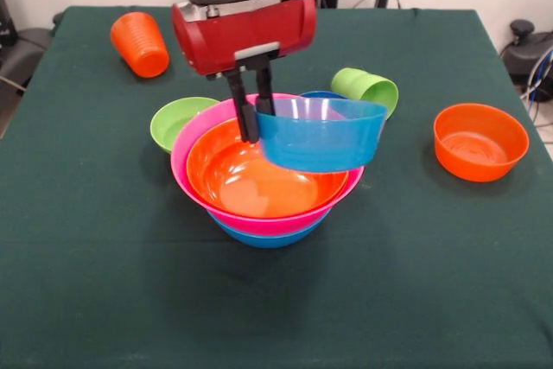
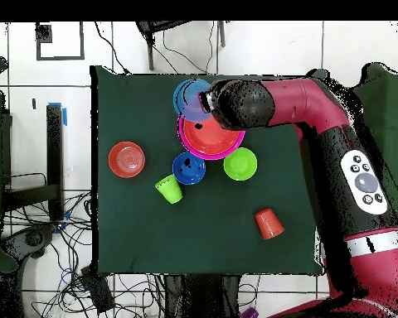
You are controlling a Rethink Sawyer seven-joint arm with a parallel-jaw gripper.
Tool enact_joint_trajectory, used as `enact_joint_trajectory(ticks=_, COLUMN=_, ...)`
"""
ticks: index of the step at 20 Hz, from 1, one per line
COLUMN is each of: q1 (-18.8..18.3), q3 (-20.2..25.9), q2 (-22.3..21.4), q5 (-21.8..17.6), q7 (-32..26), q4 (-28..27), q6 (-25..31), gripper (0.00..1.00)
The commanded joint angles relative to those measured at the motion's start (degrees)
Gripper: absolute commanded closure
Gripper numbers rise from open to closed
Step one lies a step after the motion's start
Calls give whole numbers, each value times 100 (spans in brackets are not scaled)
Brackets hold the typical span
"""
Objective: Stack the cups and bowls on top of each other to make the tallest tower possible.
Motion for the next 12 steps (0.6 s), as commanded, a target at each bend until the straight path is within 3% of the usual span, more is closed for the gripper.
enact_joint_trajectory(ticks=1, q1=-173, q3=99, q2=290, q5=-274, q7=-2277, q4=-322, q6=662, gripper=100)
enact_joint_trajectory(ticks=12, q1=-347, q3=185, q2=462, q5=-240, q7=-2747, q4=-519, q6=747, gripper=100)
